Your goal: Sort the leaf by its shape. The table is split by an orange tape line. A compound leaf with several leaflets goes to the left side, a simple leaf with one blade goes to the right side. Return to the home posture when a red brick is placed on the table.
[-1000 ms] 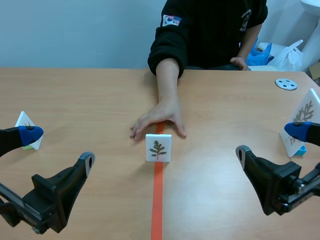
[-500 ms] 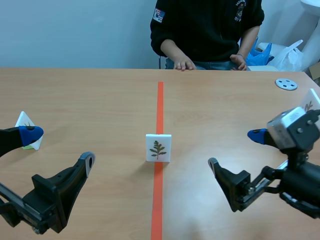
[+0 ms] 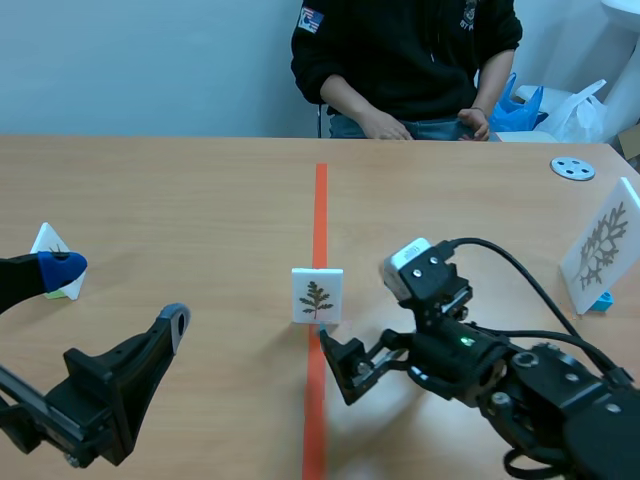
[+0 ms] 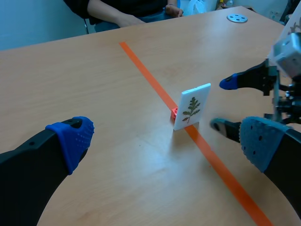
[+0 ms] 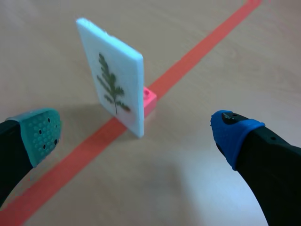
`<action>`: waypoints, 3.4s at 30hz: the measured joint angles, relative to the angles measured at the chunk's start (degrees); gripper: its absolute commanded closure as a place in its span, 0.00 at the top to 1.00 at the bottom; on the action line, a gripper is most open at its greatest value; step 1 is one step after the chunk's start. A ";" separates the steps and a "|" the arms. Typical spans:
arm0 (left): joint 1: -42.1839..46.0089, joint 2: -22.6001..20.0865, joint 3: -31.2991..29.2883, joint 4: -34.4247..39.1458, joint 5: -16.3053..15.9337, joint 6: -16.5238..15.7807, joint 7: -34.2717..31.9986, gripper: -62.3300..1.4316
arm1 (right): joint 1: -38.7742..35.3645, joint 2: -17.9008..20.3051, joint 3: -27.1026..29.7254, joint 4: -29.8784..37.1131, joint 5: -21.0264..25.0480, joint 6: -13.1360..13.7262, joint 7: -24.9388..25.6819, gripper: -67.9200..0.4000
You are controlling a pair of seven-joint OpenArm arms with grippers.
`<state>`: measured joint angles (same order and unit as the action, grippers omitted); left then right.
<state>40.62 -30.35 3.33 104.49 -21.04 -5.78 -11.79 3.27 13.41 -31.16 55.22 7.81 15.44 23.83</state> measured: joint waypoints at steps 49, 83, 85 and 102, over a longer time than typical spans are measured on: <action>0.00 0.00 0.00 0.00 0.00 0.00 -0.39 1.00 | 5.27 -3.19 -6.47 -7.28 -3.87 -3.87 5.38 0.03; 0.00 0.00 0.00 0.00 -0.02 0.00 -0.63 1.00 | -21.64 12.15 30.67 15.61 16.46 6.45 4.11 0.03; 0.00 0.00 0.00 0.00 0.00 0.00 -0.66 1.00 | -21.86 12.15 32.54 15.61 19.23 6.45 1.64 0.03; 0.00 0.00 0.00 -0.02 0.00 0.00 -0.81 1.00 | -13.68 11.28 32.92 2.12 22.45 3.37 -1.92 0.03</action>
<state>40.62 -30.35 3.33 104.47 -21.04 -5.78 -12.60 -10.41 24.69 1.76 57.34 30.26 18.81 21.91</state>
